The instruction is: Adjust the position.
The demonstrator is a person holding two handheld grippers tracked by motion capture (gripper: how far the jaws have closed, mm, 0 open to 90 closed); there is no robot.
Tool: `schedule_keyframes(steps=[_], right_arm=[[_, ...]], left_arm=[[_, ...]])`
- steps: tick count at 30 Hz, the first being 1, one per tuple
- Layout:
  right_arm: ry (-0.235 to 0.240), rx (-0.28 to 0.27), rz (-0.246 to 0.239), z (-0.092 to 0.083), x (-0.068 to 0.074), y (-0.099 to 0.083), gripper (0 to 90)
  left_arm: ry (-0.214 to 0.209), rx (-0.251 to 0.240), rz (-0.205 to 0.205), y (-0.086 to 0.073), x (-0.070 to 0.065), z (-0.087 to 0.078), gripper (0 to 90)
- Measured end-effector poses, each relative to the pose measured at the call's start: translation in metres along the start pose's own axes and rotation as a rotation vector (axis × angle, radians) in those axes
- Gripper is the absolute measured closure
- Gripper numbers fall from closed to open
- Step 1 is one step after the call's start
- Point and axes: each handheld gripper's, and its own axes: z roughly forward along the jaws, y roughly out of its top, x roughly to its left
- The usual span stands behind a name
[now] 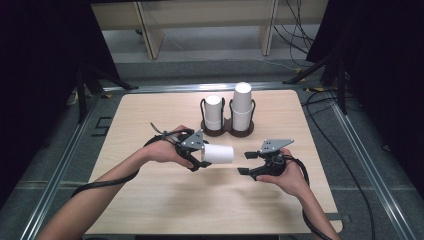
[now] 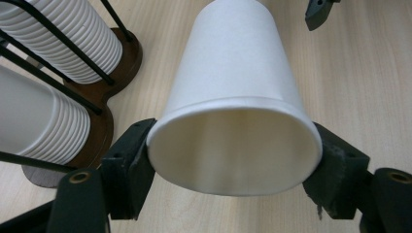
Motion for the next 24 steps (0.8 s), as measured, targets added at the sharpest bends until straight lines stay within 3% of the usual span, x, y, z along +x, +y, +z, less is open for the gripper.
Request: schedule_keyframes(steps=[7, 9, 11, 12, 13, 19, 20, 23, 24], right_arm=[[0.007, 0.025, -0.003, 0.000, 0.002, 0.001, 28.2], [0.004, 0.031, 0.018, 0.000, 0.005, 0.000, 28.1], [0.005, 0.032, -0.019, 0.000, 0.003, 0.001, 28.1], [0.015, 0.044, 0.000, 0.000, 0.005, 0.001, 28.0], [0.015, 0.042, -0.026, 0.001, 0.004, 0.002, 28.0], [0.023, 0.050, -0.031, 0.003, 0.007, 0.006, 28.1], [0.025, 0.054, -0.052, 0.004, 0.006, 0.007, 28.1], [0.040, 0.067, -0.023, 0.004, 0.008, 0.008, 28.1], [0.038, 0.061, -0.059, 0.005, 0.006, 0.009, 28.1]], left_arm=[[-0.022, 0.041, 0.016, 0.002, -0.001, 0.004, 27.6], [-0.027, 0.048, 0.013, 0.003, -0.003, 0.005, 27.7], [-0.032, 0.058, 0.017, 0.005, -0.004, 0.006, 27.7], [-0.037, 0.062, 0.017, 0.005, -0.004, 0.006, 27.7], [-0.038, 0.069, 0.029, 0.006, -0.003, 0.006, 27.7], [-0.045, 0.097, 0.039, 0.010, -0.003, 0.008, 27.7], [-0.049, 0.107, 0.051, 0.010, -0.003, 0.008, 27.7], [-0.055, 0.105, 0.045, 0.011, -0.003, 0.009, 27.7], [-0.054, 0.106, 0.043, 0.011, -0.004, 0.009, 27.7]])
